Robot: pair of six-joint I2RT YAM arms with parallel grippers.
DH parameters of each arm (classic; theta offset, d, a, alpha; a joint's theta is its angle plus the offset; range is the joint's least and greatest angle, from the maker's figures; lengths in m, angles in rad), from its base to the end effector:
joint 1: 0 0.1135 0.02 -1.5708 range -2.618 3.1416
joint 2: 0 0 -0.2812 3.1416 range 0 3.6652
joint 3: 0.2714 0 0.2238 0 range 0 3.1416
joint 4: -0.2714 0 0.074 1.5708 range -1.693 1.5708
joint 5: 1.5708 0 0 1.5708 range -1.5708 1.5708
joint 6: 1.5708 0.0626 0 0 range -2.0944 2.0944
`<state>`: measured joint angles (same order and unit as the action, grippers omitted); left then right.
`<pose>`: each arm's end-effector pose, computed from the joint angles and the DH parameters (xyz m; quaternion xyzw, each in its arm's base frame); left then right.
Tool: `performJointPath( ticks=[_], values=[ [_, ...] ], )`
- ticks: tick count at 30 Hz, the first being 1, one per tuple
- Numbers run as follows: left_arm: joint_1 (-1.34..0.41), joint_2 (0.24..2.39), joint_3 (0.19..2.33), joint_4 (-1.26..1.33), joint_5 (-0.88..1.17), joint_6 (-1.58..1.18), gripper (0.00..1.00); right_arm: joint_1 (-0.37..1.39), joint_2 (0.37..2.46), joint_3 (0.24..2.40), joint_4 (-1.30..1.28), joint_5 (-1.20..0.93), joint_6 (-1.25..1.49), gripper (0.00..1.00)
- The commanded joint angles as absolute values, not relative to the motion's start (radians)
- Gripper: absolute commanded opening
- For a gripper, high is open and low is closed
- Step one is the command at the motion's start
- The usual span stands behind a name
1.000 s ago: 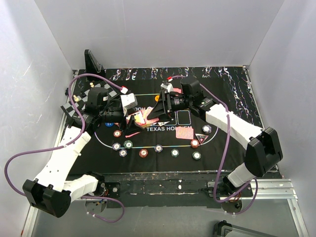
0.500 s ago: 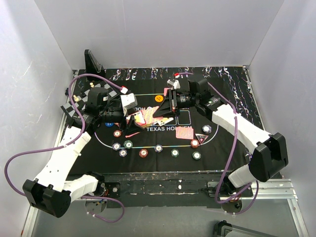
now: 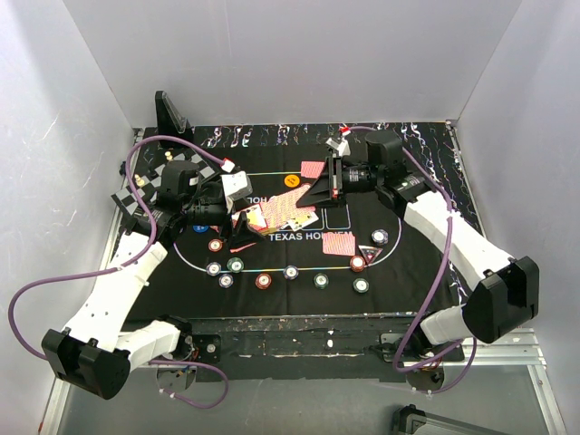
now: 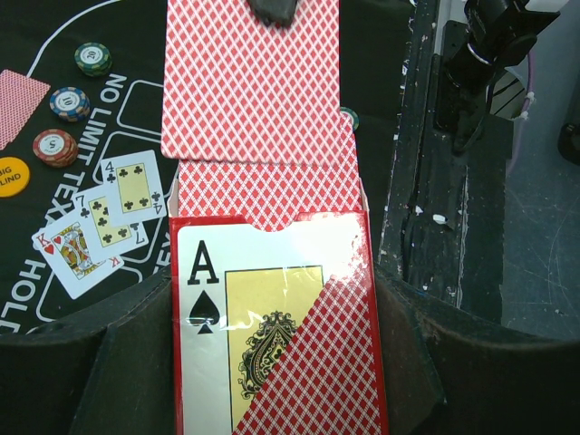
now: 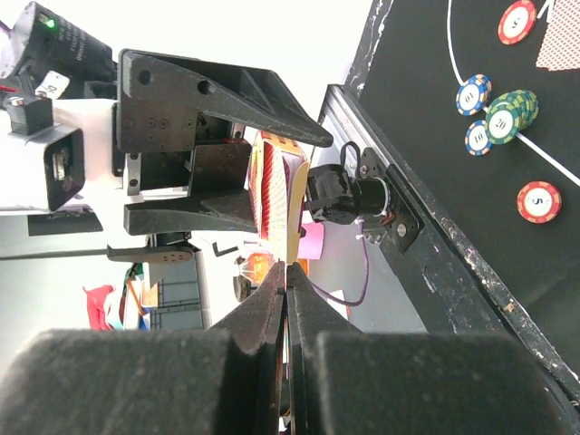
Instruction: Distribute texas hold em gaming equipment
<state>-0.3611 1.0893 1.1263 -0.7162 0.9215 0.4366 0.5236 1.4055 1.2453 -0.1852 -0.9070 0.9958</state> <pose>0.1602 -0.1138 0.3604 0.4905 0.6703 -0.3863 0.4011 0.2369 0.1937 0.3776 -0.0729 0.7739 0.6159 0.1280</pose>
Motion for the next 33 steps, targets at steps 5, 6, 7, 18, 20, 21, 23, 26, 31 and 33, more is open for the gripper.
performJointPath(
  ticks=[5, 6, 7, 18, 20, 21, 23, 26, 31, 33],
  values=[
    [-0.357, 1.066, 1.127, -0.683, 0.954, 0.434, 0.0, 0.479, 1.351, 1.258, -0.118, -0.991, 1.02, 0.05],
    [-0.356, 1.066, 1.129, -0.684, 0.956, 0.434, 0.0, 0.474, 1.351, 1.258, -0.124, -0.992, 1.016, 0.04],
    [-0.356, 1.068, 1.129, -0.683, 0.956, 0.434, 0.0, 0.465, 1.35, 1.258, -0.13, -0.994, 1.014, 0.03],
    [-0.354, 1.057, 1.132, -0.706, 0.942, 0.448, 0.0, 0.347, 1.425, 1.207, -0.089, -1.012, 0.986, 0.01],
    [-0.357, 1.054, 1.132, -0.709, 0.942, 0.449, 0.0, 0.341, 1.474, 1.197, -0.084, -1.008, 0.97, 0.01],
    [-0.354, 1.051, 1.134, -0.71, 0.943, 0.449, 0.0, 0.339, 1.503, 1.192, -0.077, -1.006, 0.959, 0.01],
    [-0.356, 1.049, 1.137, -0.713, 0.943, 0.443, 0.0, 0.341, 1.558, 1.187, -0.097, -0.968, 0.916, 0.01],
    [-0.356, 1.049, 1.138, -0.713, 0.951, 0.437, 0.0, 0.344, 1.679, 1.186, -0.094, -0.931, 0.879, 0.01],
    [-0.356, 1.052, 1.143, -0.713, 0.951, 0.436, 0.0, 0.383, 1.857, 1.227, -0.084, -0.858, 0.841, 0.01],
    [-0.356, 1.055, 1.144, -0.713, 0.951, 0.436, 0.0, 0.408, 1.913, 1.259, -0.081, -0.822, 0.828, 0.01]
  ],
)
